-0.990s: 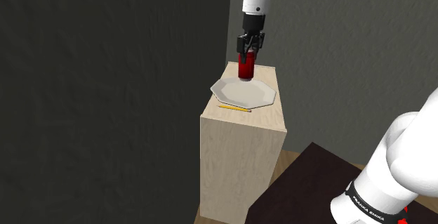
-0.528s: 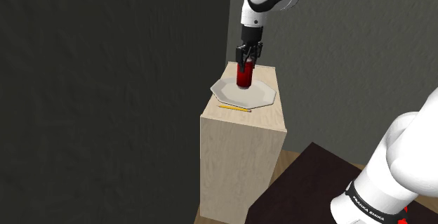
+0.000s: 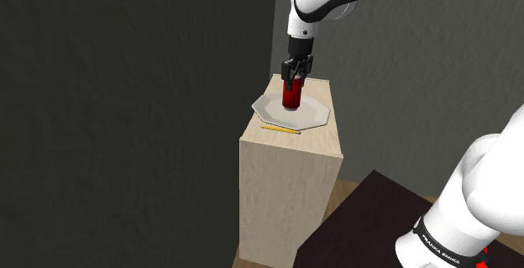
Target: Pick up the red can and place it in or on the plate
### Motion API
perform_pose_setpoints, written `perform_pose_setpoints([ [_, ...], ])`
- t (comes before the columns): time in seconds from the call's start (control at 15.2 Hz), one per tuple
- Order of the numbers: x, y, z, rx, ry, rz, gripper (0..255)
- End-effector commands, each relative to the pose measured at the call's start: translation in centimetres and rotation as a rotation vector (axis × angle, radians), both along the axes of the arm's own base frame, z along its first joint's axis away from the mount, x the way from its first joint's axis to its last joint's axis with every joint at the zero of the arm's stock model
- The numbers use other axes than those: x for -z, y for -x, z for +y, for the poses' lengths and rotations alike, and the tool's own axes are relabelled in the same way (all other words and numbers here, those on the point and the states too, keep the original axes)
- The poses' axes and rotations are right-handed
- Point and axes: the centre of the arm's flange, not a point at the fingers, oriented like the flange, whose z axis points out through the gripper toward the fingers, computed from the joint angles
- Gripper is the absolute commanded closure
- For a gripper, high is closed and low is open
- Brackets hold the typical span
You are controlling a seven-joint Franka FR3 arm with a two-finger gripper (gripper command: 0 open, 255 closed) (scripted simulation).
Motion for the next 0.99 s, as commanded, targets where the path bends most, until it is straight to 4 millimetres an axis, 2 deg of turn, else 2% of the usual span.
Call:
perform_pose_setpoints([
  [0.0, 0.0, 0.0, 0.0, 0.0, 0.0, -0.001, 255],
  [0.07, 0.0, 0.0, 0.0, 0.0, 0.0, -0.001, 255],
  [0.13, 0.0, 0.0, 0.0, 0.0, 0.0, -0.001, 0],
  [0.46, 0.0, 0.0, 0.0, 0.0, 0.0, -0.001, 0],
  [0.73, -5.0, 0.0, 0.0, 0.0, 0.0, -0.001, 0],
  [0.92, -5.0, 0.0, 0.0, 0.0, 0.0, -0.001, 0],
])
